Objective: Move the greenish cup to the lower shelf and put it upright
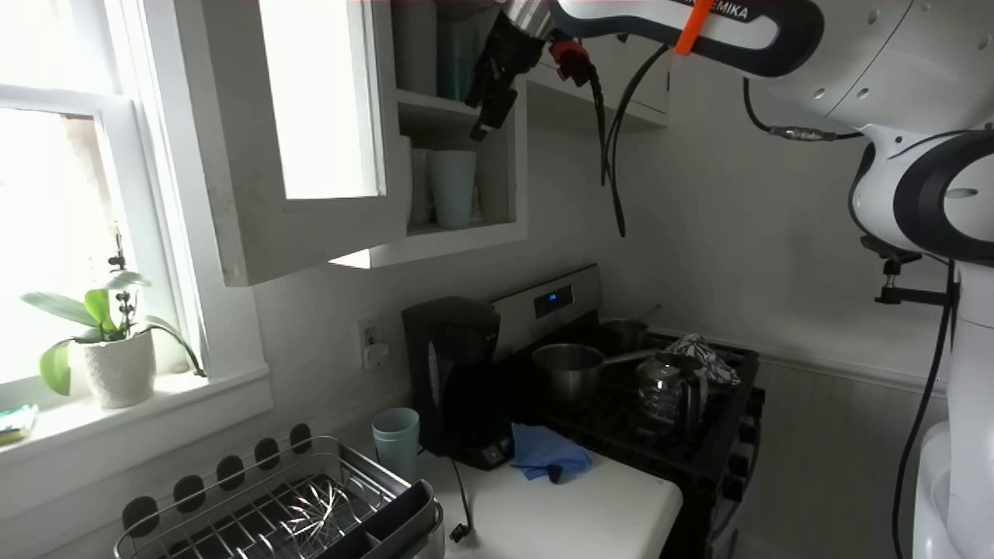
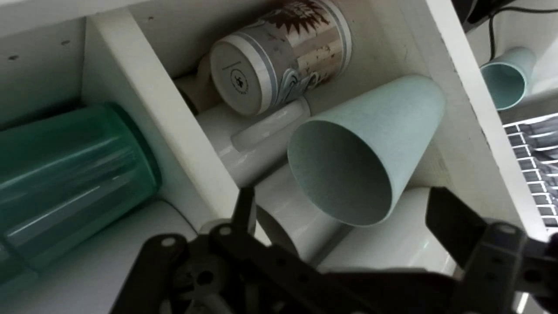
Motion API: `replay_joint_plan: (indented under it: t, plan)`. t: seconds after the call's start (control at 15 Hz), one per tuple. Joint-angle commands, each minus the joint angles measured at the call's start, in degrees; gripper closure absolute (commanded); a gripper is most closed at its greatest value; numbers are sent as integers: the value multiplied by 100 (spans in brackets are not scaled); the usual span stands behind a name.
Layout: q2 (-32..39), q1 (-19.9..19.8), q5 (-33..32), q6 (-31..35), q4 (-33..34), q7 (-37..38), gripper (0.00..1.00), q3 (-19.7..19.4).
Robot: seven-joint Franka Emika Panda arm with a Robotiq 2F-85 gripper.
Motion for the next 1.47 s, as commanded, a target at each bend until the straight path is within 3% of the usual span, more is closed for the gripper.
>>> replay_joint_plan:
  t: [0.0, 0.47, 0.8, 0.93, 1.4]
  plan:
    - [-400, 3, 250, 4, -407, 616, 0, 7]
    - [-1239, -118, 1492, 846, -1704, 1395, 0, -261]
    - [-1905, -127, 1703, 1584, -2791, 1650, 0, -540]
    - [-2096, -37, 1985, 1610, -3078, 1556, 0, -679]
    - [-2479, -184, 2120, 1277, -3508, 2474, 0, -735]
